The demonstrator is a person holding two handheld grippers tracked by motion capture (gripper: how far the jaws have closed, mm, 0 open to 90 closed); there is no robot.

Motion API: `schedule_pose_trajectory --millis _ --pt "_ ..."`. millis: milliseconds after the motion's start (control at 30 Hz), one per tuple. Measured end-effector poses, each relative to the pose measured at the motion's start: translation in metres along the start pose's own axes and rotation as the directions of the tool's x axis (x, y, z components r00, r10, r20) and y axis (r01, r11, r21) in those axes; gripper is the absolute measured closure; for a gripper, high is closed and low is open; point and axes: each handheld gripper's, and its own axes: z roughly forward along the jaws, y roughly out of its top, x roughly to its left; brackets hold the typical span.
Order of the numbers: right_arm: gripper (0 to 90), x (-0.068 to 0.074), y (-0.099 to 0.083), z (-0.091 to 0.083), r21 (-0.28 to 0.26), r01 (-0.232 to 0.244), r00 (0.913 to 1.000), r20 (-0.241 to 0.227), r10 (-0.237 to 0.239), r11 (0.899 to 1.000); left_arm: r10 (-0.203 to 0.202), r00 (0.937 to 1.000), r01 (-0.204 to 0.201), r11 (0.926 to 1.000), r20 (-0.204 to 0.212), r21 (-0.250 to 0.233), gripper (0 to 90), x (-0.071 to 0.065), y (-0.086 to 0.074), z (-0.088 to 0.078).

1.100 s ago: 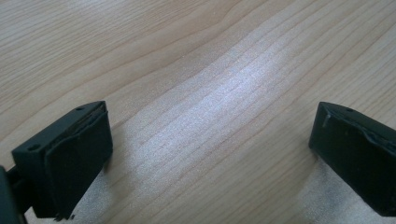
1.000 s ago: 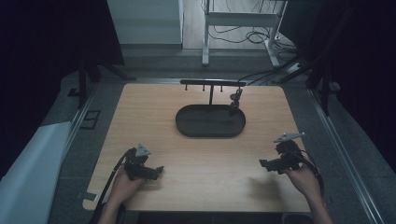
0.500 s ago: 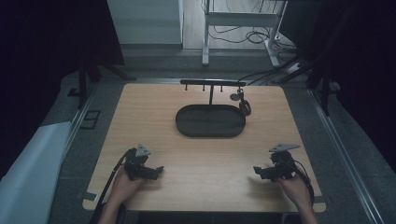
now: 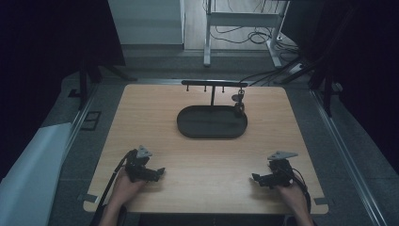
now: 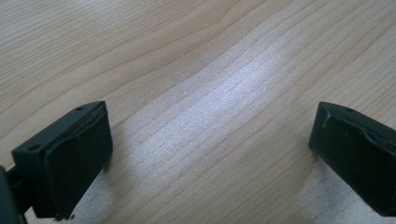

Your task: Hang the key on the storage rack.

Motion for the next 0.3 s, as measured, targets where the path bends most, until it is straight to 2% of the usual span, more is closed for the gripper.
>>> schedule_pose_trajectory --millis 100,200,300 --pt "3.0 0.0001 -0.0011 0.0004 -0.007 0.004 1.0 0.004 -0.004 1.0 0.0 1.0 0.0 1.0 0.001 -0.001 0.0 0.0 0.0 0.0001" --pt "1.1 0.0025 -0.0023 0.0023 -0.002 0.029 0.999 0.035 -0.029 1.0 -0.003 1.0 0.003 1.0 0.002 -0.004 0.0 -0.0003 -0.0001 0.0003" --pt "0.0 0.0049 -0.0025 0.0043 -0.001 0.04 0.9984 0.04 -0.04 0.999 -0.003 1.0 0.003 1.0 0.001 -0.004 0.0 -0.0007 -0.0002 0.0004"
